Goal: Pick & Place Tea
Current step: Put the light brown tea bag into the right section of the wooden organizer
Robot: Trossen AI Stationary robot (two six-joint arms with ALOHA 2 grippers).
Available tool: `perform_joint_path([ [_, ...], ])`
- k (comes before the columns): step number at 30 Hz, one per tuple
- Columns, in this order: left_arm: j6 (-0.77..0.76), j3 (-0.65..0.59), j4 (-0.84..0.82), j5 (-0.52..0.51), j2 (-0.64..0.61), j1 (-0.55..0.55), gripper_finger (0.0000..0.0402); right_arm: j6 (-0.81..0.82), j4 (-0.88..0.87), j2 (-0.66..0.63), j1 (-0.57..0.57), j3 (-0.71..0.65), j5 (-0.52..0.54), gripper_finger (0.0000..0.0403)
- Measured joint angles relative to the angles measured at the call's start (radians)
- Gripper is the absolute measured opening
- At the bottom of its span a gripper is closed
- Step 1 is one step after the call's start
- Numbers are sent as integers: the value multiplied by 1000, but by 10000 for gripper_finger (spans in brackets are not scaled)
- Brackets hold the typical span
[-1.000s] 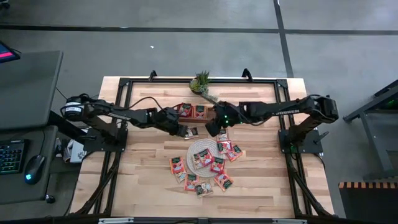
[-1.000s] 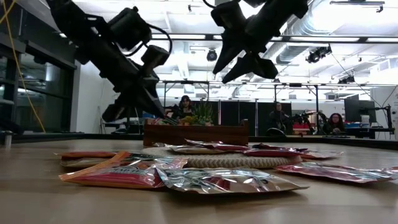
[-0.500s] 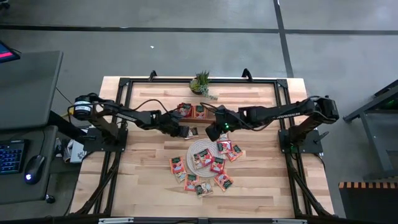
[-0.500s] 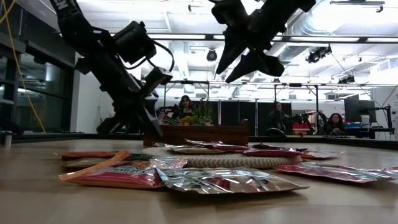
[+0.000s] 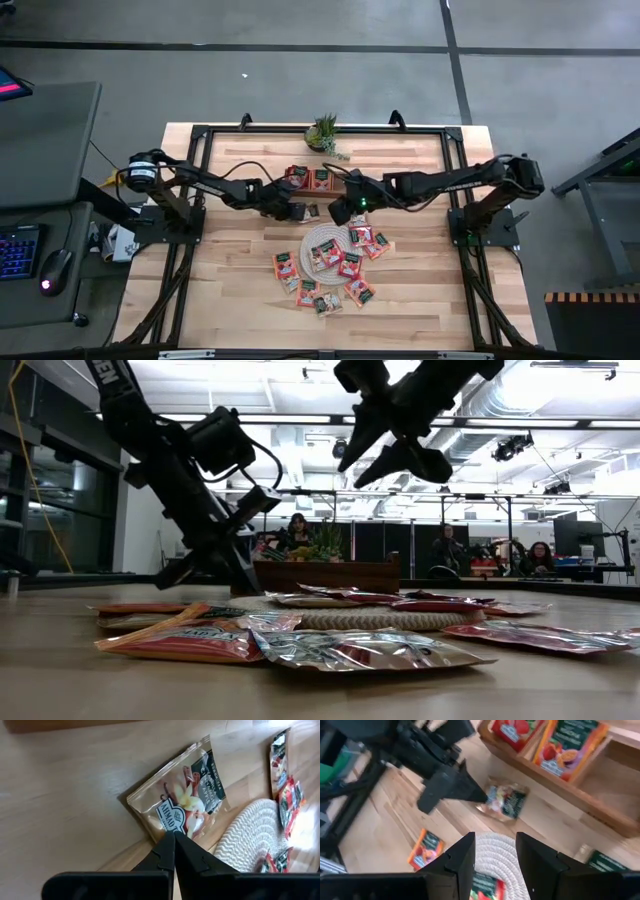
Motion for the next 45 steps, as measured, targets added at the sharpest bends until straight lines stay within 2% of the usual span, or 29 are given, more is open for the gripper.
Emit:
perform_joint_path([
  [6,0,1,-8,2,14,0,0,51,51,62,2,0,-43,143],
  [16,0,1,-85,-18,14,0,0,141,134,189,-12,-2,-82,184],
  [24,5,1,-119,-19,14,0,0,160,208,254,-56,-2,-135,202],
  [29,9,1,-119,-19,14,0,0,180,222,307,-82,-2,-167,209],
  [35,24,1,-118,-20,14,0,0,198,318,390,-98,-2,-248,210],
  [45,33,0,-118,-7,14,0,0,213,409,449,-100,2,-266,213],
])
